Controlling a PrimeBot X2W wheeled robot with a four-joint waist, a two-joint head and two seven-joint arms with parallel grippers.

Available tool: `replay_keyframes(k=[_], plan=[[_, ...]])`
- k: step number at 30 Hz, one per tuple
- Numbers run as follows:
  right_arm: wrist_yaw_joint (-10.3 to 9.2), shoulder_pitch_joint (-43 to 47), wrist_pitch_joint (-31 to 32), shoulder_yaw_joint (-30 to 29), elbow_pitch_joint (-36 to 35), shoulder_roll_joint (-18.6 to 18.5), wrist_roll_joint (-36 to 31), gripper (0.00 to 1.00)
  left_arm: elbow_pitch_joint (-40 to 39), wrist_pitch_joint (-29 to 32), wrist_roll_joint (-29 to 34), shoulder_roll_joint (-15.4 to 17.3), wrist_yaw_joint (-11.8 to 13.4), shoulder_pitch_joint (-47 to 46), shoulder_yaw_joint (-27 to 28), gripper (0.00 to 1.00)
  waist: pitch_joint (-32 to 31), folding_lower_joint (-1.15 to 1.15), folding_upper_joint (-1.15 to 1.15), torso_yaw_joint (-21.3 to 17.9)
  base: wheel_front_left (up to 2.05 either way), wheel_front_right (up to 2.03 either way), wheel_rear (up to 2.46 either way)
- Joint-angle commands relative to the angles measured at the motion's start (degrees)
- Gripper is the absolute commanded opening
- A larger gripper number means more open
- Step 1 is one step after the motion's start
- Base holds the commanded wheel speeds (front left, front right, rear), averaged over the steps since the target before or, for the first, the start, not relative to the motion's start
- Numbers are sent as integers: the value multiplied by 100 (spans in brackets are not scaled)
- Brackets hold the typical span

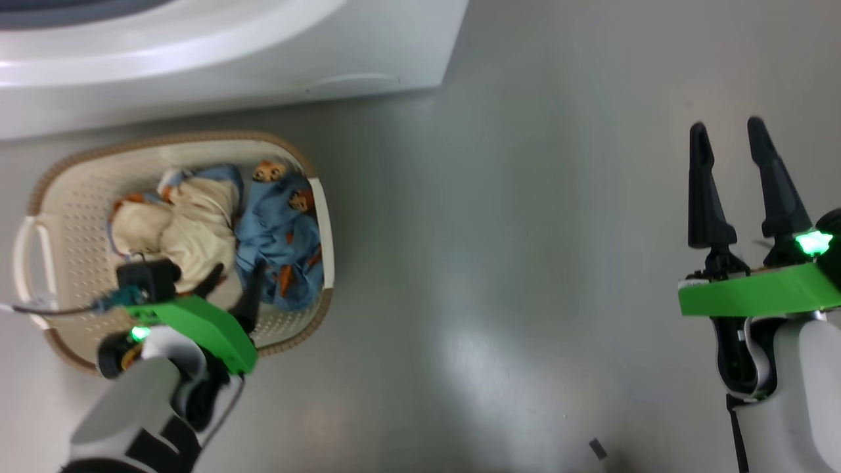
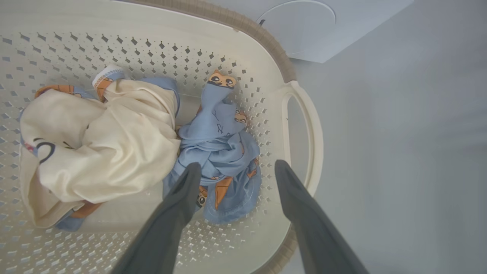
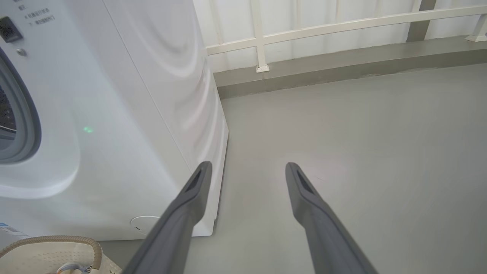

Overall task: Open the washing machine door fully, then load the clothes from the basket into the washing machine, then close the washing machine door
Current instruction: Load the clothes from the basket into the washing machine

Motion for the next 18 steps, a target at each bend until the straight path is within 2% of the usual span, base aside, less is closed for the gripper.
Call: replay_keyframes(k=[1,10,18], plan=[[8,-15,-42,170,-187,38,-71,100,34,17,-172,308,-9,-134,6,100,504,0,0,-166,0,0,0],[8,-295,-42,328,-333,142,-59,100,252,78,-873,703,-9,-909,-791,100,1063,0,0,-443,0,0,0],[8,-426,-42,431,-445,208,-59,100,491,22,-1189,963,-9,-1500,-1341,100,1404,0,0,-626,0,0,0]])
